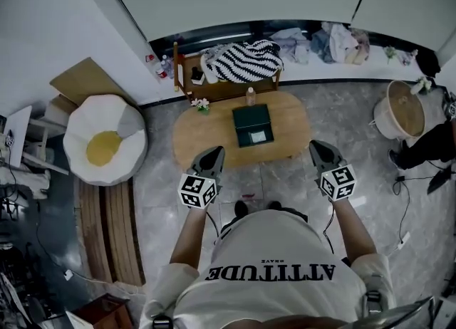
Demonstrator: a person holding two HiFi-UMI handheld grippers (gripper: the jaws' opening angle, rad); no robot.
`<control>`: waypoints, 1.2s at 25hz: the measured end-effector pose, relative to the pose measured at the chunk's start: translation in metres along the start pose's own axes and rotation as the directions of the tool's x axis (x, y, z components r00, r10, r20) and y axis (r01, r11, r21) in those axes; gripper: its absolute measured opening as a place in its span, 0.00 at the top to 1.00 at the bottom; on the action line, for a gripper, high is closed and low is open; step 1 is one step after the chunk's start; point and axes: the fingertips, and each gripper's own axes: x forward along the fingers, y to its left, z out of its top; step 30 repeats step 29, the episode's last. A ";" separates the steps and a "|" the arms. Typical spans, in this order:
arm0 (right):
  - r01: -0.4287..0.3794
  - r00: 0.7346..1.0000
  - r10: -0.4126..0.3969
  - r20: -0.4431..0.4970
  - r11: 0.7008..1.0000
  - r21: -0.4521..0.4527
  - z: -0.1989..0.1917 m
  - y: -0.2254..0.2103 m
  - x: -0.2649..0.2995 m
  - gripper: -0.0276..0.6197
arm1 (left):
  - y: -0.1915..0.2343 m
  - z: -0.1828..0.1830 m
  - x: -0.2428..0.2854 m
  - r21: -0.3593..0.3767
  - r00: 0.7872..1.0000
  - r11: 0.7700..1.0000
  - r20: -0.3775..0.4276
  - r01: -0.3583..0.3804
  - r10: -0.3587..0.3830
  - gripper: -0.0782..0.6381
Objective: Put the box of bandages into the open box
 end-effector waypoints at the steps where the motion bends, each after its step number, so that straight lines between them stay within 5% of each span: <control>1: -0.006 1.000 0.006 0.005 1.000 -0.005 -0.001 -0.001 -0.002 0.92 | -0.002 -0.001 0.000 0.010 1.000 1.000 0.003 -0.003 0.003 0.86; 30: -0.025 0.999 0.026 0.035 0.999 -0.036 0.011 -0.006 -0.011 0.93 | -0.006 0.007 0.000 0.031 0.999 0.999 0.031 -0.016 0.015 0.86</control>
